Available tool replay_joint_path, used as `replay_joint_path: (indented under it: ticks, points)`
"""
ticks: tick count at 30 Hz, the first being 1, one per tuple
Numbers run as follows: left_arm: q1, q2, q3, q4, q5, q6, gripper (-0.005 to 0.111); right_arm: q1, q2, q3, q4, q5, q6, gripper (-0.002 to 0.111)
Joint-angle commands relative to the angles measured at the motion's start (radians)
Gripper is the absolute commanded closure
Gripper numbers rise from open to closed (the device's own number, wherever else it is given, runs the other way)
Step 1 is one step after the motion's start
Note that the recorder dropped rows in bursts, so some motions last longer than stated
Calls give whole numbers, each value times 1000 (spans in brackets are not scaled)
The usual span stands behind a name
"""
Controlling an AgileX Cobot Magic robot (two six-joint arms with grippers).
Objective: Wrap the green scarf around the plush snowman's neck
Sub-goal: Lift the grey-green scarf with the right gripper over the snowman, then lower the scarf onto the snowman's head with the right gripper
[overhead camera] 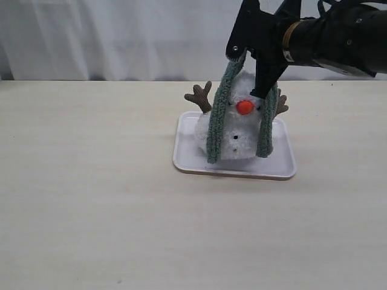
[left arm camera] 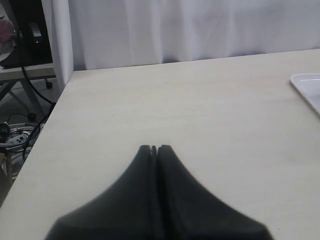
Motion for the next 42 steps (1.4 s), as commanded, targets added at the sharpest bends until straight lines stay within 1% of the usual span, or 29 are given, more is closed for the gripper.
replay_joint_path:
  ticks: [1, 8, 10, 15, 20, 22, 25, 27, 31, 33, 38, 40, 42]
  points:
    - [-3, -2, 2, -7, -11, 1, 107, -27, 35, -5, 11, -1, 91, 104]
    - [-3, -2, 2, -7, -11, 1, 107, -27, 73, -5, 128, -28, 94, 103]
    - [-3, -2, 2, -7, -11, 1, 107, -27, 73, -5, 171, -36, 94, 99]
    - [-3, -2, 2, -7, -11, 1, 107, -25, 71, -5, 265, -36, 94, 85]
    - [-3, -2, 2, -7, -11, 1, 107, -25, 64, -5, 412, -28, 94, 66]
    - [-3, -2, 2, -7, -11, 1, 107, -25, 62, -5, 469, 0, 93, 59]
    - [-3, -2, 2, -7, -11, 1, 107, -25, 62, -18, 513, 97, 91, 51]
    - [-3, -2, 2, -7, -11, 1, 107, -25, 62, -41, 545, 185, 91, 50]
    - [-3, -2, 2, -7, -11, 1, 107, -25, 62, -103, 632, 338, 82, 50]
    - [-3, -2, 2, -7, -11, 1, 107, -25, 62, -128, 701, 388, 18, 50]
    - [-3, -2, 2, -7, -11, 1, 107, -25, 62, -199, 1036, 498, -222, 50]
    - [-3, -2, 2, -7, -11, 1, 107, -25, 62, -228, 1091, 548, -253, 50]
    - [-3, -2, 2, -7, -11, 1, 107, -25, 62, -252, 1093, 595, -246, 50]
